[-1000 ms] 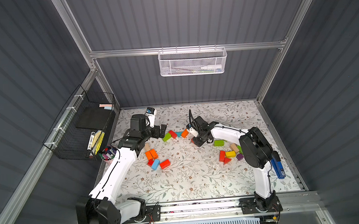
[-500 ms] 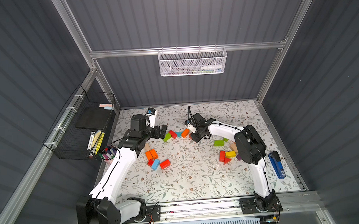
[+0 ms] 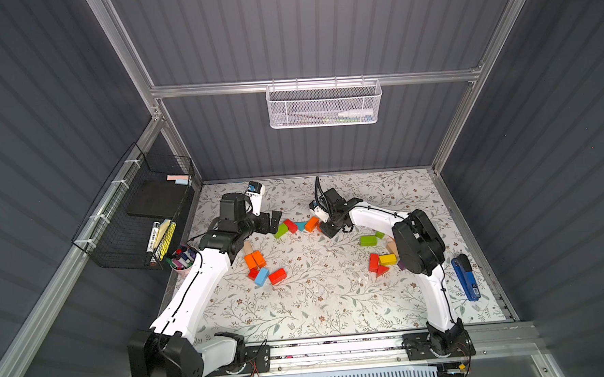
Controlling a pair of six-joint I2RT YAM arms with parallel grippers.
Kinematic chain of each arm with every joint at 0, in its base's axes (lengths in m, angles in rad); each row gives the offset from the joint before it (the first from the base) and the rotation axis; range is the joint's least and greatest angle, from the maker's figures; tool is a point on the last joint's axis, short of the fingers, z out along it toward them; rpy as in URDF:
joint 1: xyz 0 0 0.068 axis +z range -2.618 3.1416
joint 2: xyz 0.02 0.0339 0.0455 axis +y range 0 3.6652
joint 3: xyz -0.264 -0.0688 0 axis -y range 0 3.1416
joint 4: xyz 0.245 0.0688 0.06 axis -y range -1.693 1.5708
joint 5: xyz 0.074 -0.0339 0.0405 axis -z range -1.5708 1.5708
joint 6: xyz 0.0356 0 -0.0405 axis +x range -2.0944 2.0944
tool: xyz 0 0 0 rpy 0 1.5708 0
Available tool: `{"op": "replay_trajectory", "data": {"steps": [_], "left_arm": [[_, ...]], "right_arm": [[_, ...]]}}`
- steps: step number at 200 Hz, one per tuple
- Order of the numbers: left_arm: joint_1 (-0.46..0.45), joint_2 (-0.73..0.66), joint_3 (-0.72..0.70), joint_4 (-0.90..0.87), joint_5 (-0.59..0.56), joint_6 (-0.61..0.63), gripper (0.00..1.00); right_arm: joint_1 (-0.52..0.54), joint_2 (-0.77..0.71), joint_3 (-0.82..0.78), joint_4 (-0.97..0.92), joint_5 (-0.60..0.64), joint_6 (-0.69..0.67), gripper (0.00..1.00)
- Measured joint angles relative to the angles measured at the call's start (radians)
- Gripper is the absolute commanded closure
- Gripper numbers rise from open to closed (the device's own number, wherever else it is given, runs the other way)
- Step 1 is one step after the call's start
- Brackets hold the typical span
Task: Assemble a heart with building blocks
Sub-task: Assemble the building block at the center of the board.
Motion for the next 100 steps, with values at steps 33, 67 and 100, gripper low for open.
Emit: {"op": "replay_trajectory", "data": {"steps": [33,67,100], "left_arm": [[0.0,0.0,-0.001,0.0,0.0,0.0,0.01],[0.0,0.0,-0.001,0.0,0.0,0.0,0.01],[0.0,0.0,-0.001,0.0,0.0,0.0,0.01]], "right_arm": [[-0.001,0.008,0.012,-0.004,0.0,-0.007,0.74],[-0.001,0.022,0.032,-0.003,-0.003,-0.01,0.75],[-0.001,0.023,0.035,-0.005,-0.004,-0.014,0.75]]}}
